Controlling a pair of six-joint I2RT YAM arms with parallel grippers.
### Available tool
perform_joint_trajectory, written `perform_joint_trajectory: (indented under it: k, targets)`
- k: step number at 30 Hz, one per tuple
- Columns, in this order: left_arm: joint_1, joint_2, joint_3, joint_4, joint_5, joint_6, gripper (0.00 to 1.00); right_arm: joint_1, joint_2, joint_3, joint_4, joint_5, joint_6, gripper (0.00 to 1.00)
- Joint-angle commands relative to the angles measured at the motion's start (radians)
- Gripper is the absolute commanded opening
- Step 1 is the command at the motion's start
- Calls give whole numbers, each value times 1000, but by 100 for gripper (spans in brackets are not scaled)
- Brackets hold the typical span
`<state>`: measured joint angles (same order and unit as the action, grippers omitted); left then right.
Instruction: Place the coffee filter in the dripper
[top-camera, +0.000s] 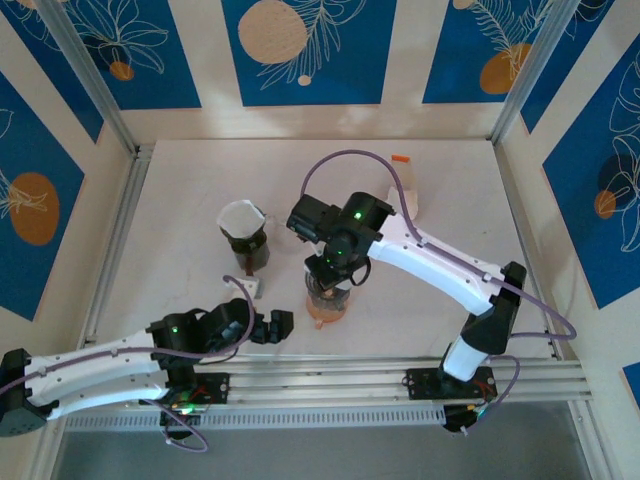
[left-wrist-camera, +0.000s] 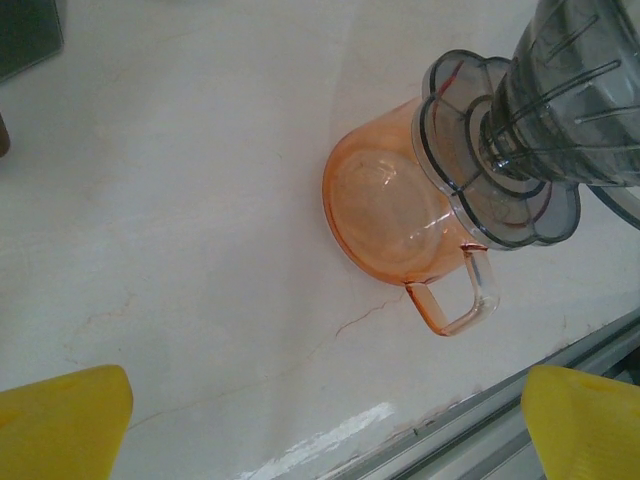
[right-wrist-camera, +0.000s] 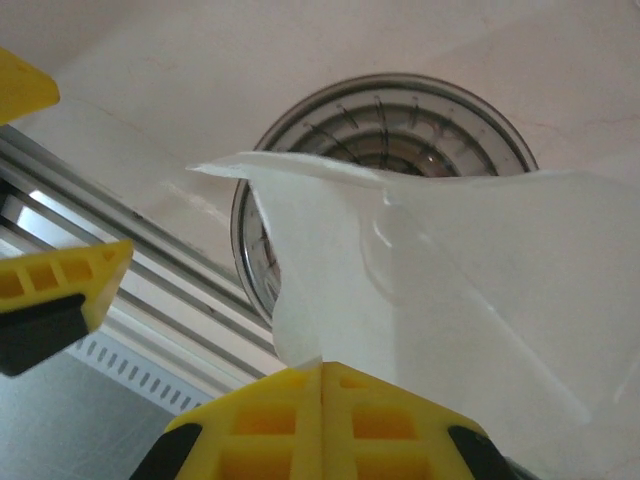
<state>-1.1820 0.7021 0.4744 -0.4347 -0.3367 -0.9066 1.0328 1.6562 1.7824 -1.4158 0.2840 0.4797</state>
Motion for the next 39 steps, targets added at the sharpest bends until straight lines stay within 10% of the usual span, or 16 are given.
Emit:
perform_joint_trajectory:
  k: [1,7,12,17,39]
  targets:
    - [9,8,33,29,25,18,100,-16,11,-46,42,-37,-21,0]
    - [9,19,39,31,32,16,100,-29,-8,-121,109,-67,-15,1]
    - [8,20,44,38,42,14,100,-14,-69,-139,138,-47,-10,41]
    - [8,19,60,39,53,19,100,-4,-171,-166,163,-11,24,52]
    - [217,375,480,7,229,240,67,-1,-391,-498,405,120,76,15]
